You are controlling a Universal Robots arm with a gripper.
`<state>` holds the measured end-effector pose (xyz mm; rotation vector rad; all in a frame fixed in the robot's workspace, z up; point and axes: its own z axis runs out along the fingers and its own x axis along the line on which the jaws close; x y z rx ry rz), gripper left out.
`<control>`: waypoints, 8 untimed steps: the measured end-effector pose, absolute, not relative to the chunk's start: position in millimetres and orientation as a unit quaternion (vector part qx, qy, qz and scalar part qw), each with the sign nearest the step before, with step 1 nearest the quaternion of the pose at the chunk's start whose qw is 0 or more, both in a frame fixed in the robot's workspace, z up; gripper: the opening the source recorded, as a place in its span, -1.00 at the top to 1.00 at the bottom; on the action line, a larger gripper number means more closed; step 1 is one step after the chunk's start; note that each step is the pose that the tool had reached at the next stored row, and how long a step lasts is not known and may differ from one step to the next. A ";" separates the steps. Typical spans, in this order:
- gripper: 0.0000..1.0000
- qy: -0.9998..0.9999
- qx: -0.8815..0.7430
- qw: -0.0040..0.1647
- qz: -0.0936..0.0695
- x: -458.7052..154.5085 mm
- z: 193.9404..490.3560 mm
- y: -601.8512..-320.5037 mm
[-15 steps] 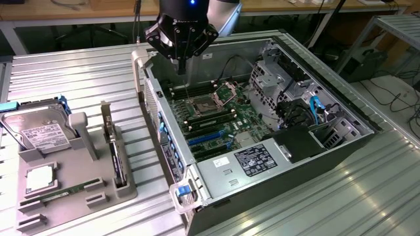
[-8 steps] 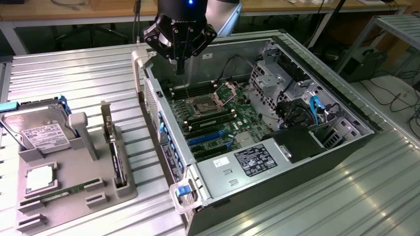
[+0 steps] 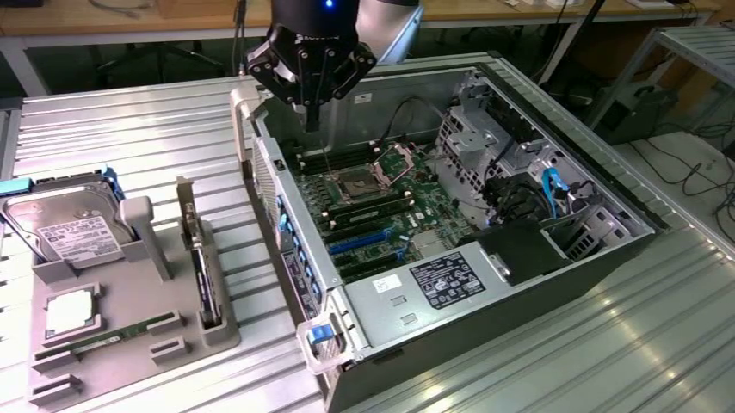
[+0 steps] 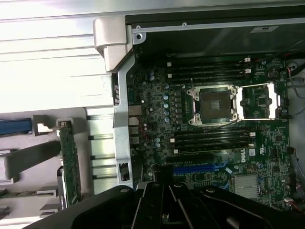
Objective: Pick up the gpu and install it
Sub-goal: 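Reach for the gpu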
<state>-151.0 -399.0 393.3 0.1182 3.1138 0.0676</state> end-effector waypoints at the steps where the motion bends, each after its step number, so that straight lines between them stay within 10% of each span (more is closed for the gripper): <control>1: 0.79 0.999 0.038 0.012 0.022 -151.3 393.3 -399.0; 8: 0.79 0.999 0.038 0.012 0.022 -153.9 393.3 -399.1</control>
